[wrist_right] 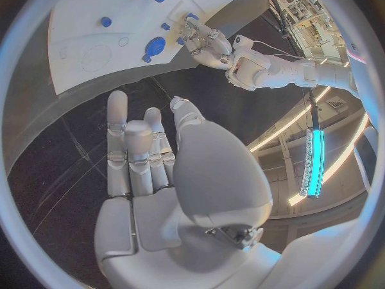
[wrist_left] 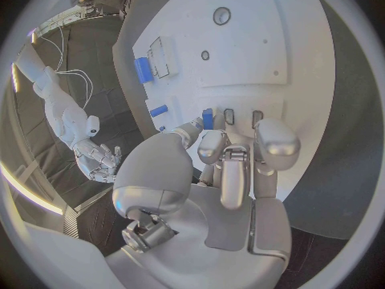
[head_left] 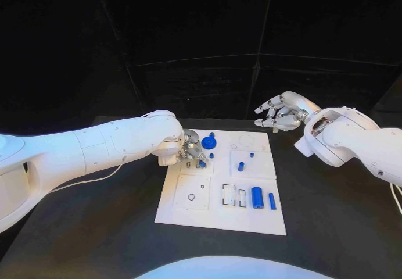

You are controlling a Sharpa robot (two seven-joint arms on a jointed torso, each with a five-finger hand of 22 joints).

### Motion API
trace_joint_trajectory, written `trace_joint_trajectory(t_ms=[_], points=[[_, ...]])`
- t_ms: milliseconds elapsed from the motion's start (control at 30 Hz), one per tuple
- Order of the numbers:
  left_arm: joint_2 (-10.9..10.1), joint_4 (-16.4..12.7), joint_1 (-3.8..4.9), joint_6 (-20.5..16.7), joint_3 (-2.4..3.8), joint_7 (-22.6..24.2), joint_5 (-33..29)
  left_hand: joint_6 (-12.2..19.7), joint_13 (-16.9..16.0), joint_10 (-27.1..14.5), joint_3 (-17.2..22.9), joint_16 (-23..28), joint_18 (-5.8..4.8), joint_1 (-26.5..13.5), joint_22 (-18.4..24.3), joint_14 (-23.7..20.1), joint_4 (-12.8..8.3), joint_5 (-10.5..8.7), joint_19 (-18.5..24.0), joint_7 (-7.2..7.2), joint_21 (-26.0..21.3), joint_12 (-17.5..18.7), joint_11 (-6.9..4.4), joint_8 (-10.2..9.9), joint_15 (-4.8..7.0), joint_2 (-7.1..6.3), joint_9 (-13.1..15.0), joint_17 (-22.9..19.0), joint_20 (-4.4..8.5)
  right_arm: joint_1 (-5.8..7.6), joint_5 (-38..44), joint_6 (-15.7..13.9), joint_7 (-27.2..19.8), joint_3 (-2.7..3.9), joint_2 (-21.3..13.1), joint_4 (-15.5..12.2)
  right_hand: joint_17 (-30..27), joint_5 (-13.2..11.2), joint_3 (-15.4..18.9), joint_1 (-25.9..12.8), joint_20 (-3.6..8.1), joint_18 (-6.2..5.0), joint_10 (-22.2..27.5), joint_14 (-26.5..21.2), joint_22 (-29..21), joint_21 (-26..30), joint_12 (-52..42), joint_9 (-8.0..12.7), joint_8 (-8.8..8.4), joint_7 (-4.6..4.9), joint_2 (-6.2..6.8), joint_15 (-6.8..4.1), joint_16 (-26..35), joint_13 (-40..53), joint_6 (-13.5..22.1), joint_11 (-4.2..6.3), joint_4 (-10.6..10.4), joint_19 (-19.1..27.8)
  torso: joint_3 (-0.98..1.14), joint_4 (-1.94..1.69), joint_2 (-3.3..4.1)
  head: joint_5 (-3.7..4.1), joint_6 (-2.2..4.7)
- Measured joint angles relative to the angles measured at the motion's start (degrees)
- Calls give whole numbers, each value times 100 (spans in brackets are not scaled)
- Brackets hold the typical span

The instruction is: Assemble the parts on the task board

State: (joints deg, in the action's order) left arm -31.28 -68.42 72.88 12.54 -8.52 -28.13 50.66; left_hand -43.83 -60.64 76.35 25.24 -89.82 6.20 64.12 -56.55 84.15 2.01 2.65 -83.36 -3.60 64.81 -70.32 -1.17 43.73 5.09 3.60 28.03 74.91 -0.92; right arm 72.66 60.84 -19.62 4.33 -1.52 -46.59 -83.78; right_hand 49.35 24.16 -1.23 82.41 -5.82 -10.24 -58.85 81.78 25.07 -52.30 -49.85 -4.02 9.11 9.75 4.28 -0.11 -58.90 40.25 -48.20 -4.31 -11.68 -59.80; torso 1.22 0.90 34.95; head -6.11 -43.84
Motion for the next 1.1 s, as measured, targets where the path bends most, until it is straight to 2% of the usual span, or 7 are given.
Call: trace_joint_trajectory(t_ms=[133, 567, 1100], points=[[-50, -32, -25, -127, 0, 5, 194, -3, -3, 3, 18, 0, 0, -21, -4, 0, -3, 0, 0, 2, 0, 0, 3, 4, 0, -21, 9, 0, 0, 0, 5, 14, 1, 0, -3, 0, -1, -133, 9, 0, 0, 0, 0, 0, -20, 41, 0, 0, 36, 1, 0, 0, 31, -20, 40, 0, -44, 0, -1, -2, 0, 4, -4], [-77, -33, -67, -203, 1, -45, 521, -22, -7, 3, 114, 0, 0, -76, -35, 0, -51, -23, 0, 4, 23, 0, 4, 3, 0, -76, 18, 0, 0, 0, 14, 41, 9, 0, 2, 5, 0, -133, 9, 0, 0, -1, 21, 0, -19, 40, 0, 0, 36, 1, 0, 0, 32, -20, 39, -21, -44, 0, -3, 4, 8, -4, -42], [-127, -83, -63, -88, 10, -109, 657, -31, -21, 23, 152, 0, 0, -76, -64, 0, -42, -9, 0, 11, 23, 0, -17, 33, 0, -75, 35, 0, 0, 0, 20, 65, 16, 0, 12, 13, 0, -133, 9, 0, 0, 0, 21, 0, -19, 41, 0, 0, 36, 1, 0, 0, 32, -19, 39, -20, -44, 0, -3, 4, 5, 7, -80]])
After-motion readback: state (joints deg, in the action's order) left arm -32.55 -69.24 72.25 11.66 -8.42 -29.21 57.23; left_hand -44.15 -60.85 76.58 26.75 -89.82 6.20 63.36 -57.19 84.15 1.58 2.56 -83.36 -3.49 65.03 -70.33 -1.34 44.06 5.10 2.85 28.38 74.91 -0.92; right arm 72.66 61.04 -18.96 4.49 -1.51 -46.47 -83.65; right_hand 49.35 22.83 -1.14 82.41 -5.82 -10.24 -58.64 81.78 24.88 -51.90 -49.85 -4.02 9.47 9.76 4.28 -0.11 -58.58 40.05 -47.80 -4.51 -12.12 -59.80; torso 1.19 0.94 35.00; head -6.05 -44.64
